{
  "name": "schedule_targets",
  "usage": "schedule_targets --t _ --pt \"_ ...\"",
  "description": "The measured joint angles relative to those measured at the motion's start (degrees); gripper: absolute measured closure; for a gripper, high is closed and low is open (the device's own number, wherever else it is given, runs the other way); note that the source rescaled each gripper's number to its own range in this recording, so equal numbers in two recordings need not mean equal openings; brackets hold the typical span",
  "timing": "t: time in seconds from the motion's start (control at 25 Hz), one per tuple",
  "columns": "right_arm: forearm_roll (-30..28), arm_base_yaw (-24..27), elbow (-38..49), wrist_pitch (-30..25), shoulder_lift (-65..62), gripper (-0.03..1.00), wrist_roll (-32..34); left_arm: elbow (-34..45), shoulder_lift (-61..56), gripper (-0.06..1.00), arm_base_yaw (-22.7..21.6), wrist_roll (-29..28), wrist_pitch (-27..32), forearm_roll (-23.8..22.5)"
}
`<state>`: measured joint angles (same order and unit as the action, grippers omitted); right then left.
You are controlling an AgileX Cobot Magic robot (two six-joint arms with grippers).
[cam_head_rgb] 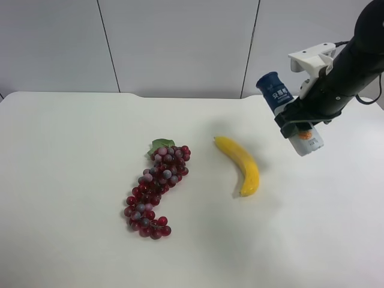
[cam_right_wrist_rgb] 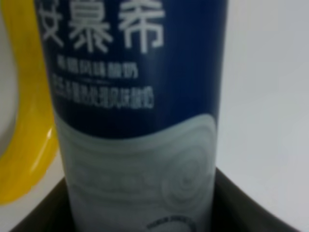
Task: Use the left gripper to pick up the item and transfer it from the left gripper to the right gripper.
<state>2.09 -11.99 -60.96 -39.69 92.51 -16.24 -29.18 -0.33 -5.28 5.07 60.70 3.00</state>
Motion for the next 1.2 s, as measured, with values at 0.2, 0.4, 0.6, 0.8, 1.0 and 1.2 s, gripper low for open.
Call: schedule_targets --t 0.2,0.4,0.6,0.8,1.0,1.2 --pt "-0.1 0.1 -7.6 -2.7 7.5 0.97 -0.4 0.0 0.0 -0.05 0.0 0.0 0.0 0.0" --pt "-0.5 0.1 -14.7 -3.1 14.3 0.97 -0.6 0.0 0.0 -0.05 0.0 0.0 0.0 0.0" --pt "-0.5 0.1 -19.7 -3.1 20.1 0.97 -1.5 0.0 0.0 -0.05 0.0 0.0 0.0 0.0" --pt "-0.9 0.1 -22.6 -3.1 25.0 0.97 -1.9 0.0 0.0 -0.05 0.0 0.0 0.0 0.0" --pt "-1.1 0.1 -23.3 -2.1 28.2 0.97 -1.9 0.0 0.0 -0.05 0.0 0.0 0.0 0.0" --pt "-1.1 0.1 -23.3 -1.8 29.2 0.97 -1.9 0.0 0.0 -0.05 0.0 0.0 0.0 -0.1"
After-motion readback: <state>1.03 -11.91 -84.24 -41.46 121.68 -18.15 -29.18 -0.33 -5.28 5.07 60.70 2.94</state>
